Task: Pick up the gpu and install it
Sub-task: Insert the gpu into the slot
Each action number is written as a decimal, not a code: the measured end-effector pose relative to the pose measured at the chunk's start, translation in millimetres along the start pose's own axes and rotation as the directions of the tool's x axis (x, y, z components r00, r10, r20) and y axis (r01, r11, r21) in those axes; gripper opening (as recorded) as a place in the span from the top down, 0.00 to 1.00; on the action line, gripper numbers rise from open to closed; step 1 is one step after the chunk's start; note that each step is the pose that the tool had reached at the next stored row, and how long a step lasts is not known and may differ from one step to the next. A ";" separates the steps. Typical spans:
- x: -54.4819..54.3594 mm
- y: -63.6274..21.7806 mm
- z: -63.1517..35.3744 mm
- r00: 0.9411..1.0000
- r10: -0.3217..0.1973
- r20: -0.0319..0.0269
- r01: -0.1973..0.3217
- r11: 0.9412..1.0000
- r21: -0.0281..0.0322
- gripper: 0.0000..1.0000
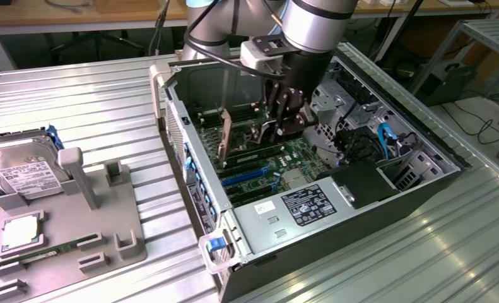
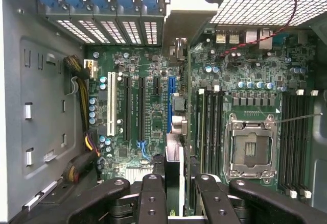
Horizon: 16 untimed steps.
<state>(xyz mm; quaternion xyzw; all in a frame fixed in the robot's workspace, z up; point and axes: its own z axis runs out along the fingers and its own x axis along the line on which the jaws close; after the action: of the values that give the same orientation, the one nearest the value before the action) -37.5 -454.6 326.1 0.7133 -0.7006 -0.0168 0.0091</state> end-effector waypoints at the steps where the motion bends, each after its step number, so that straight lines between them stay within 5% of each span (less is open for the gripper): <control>1: 0.0 0.0 0.3 1.000 0.000 -0.001 0.000 1.000 0.000 0.73; 13: 0.0 0.0 0.5 1.000 0.000 -0.002 0.000 1.000 0.000 0.73; 16: 0.0 0.0 0.6 1.000 0.000 0.001 0.000 1.000 0.000 0.73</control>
<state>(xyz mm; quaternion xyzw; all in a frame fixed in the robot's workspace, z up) -37.5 -454.6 325.5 0.7132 -0.7007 -0.0171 0.0087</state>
